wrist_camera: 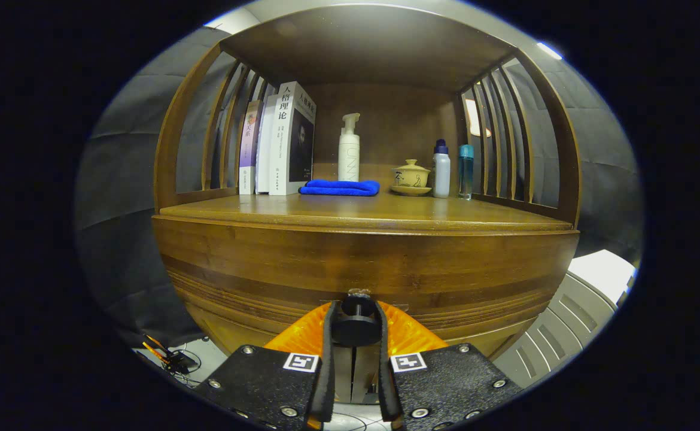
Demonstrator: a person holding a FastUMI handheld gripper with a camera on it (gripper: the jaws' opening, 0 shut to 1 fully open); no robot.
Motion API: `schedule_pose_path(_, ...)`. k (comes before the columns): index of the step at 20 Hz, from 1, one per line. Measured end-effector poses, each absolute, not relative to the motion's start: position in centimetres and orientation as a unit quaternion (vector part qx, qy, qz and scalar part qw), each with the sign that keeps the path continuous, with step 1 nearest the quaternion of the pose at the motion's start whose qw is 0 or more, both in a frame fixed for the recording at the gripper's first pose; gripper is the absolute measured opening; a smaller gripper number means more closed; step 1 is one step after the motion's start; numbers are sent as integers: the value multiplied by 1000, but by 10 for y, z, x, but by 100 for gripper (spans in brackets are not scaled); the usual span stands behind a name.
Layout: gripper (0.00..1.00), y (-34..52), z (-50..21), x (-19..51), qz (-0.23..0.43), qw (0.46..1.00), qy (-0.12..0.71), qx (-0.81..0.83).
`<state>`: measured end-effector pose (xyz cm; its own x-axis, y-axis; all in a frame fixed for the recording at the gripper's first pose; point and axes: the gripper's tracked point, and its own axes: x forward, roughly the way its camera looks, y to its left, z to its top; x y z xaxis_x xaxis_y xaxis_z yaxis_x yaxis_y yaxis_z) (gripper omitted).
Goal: Pull open the drawer, take out the items inside it, and place them on the countertop above the cabinet.
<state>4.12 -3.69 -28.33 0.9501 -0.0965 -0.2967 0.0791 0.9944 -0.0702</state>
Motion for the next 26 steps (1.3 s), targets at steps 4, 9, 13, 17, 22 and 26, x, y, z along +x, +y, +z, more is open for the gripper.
schedule_pose_path(4, 30, -37, -284, 40, -53, 988, 145, -31)
schedule_pose_path(9, 29, -35, -282, 27, -61, 985, 151, -49)
schedule_pose_path(13, 30, -32, -281, 6, -53, 984, 167, -32)
schedule_pose_path(17, 29, -30, -276, -18, -60, 984, 165, -33)
schedule_pose_path(22, 30, -24, -272, -53, -58, 985, 161, -22)
schedule_pose_path(26, 29, -21, -273, -79, -59, 984, 166, -20)
